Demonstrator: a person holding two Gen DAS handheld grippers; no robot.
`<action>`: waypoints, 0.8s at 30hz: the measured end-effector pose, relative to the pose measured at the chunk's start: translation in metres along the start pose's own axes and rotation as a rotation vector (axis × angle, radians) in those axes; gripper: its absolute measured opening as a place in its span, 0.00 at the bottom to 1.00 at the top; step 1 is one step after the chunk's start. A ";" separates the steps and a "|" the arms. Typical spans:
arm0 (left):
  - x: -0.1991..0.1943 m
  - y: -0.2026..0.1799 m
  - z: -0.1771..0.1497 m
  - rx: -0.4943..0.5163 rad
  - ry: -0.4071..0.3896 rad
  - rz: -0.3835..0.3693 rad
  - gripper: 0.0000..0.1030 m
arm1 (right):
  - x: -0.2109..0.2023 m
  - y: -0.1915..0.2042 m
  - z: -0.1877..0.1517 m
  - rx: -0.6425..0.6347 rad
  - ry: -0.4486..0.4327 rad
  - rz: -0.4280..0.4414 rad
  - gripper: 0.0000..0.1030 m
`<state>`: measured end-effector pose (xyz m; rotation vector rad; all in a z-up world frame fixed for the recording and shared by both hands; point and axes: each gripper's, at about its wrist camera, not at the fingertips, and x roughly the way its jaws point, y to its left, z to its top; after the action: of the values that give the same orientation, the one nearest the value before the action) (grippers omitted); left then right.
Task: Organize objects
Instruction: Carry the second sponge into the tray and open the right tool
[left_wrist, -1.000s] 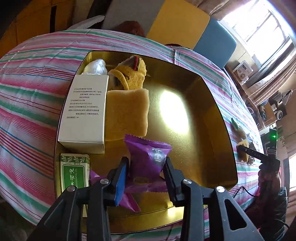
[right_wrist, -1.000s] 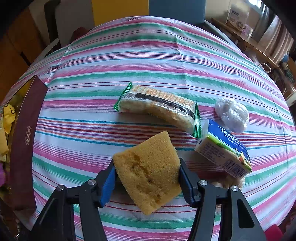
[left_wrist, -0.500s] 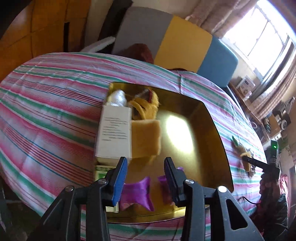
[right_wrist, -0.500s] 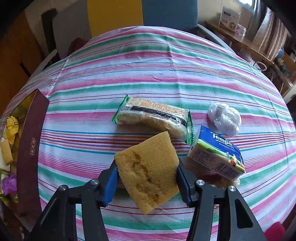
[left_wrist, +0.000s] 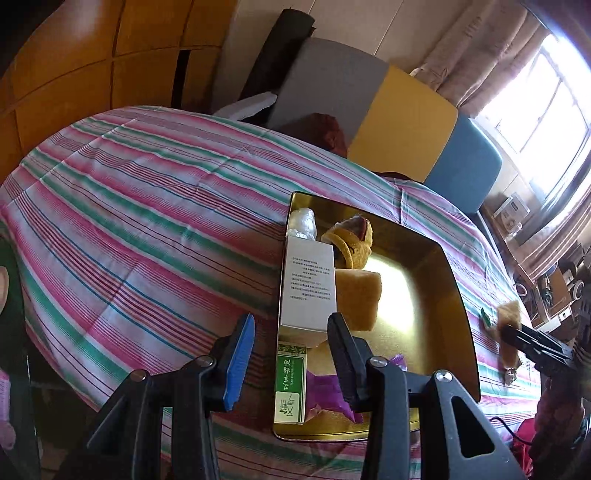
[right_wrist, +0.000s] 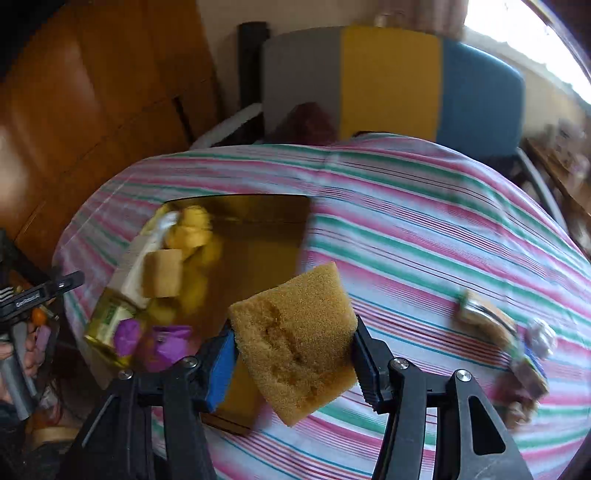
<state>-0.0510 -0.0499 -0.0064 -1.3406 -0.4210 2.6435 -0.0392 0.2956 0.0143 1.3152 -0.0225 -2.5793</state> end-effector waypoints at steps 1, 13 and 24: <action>-0.002 0.000 -0.001 0.008 -0.007 0.003 0.40 | 0.009 0.015 0.003 -0.025 0.005 0.012 0.56; 0.004 0.016 -0.009 -0.018 0.017 -0.001 0.40 | 0.130 0.120 0.004 -0.088 0.216 0.192 0.56; 0.003 0.009 -0.011 0.009 0.008 0.008 0.40 | 0.127 0.125 -0.007 -0.078 0.205 0.246 0.69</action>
<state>-0.0438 -0.0552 -0.0176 -1.3530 -0.4038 2.6418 -0.0789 0.1469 -0.0758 1.4425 -0.0432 -2.2121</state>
